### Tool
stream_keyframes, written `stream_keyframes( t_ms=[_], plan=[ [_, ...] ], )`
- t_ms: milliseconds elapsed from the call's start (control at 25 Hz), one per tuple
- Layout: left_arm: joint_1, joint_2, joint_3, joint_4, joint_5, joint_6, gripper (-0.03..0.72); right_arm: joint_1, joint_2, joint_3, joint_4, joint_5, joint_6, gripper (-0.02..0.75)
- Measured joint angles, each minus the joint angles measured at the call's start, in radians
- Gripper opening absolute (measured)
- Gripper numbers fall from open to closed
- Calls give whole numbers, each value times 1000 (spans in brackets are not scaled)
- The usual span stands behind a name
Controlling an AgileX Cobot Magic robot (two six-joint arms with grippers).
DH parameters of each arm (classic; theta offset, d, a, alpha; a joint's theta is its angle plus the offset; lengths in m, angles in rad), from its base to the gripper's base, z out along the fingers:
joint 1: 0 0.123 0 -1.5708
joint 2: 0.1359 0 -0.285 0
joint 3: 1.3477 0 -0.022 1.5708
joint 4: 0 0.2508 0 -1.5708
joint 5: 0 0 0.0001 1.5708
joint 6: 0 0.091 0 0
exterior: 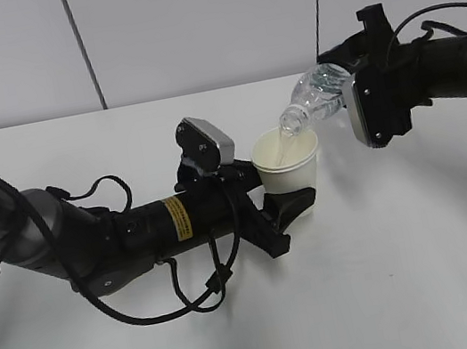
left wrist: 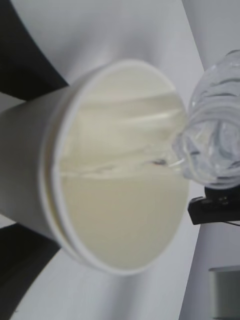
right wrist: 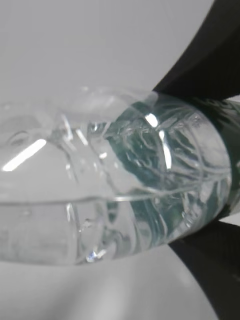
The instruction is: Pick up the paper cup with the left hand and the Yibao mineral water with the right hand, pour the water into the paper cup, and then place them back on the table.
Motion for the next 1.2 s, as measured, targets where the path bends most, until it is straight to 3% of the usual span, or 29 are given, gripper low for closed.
stream_keyframes(
  t_ms=[1200],
  plan=[
    [0, 0, 0, 4, 3, 0, 440, 0, 0, 0, 20, 0, -52, 468]
  ],
)
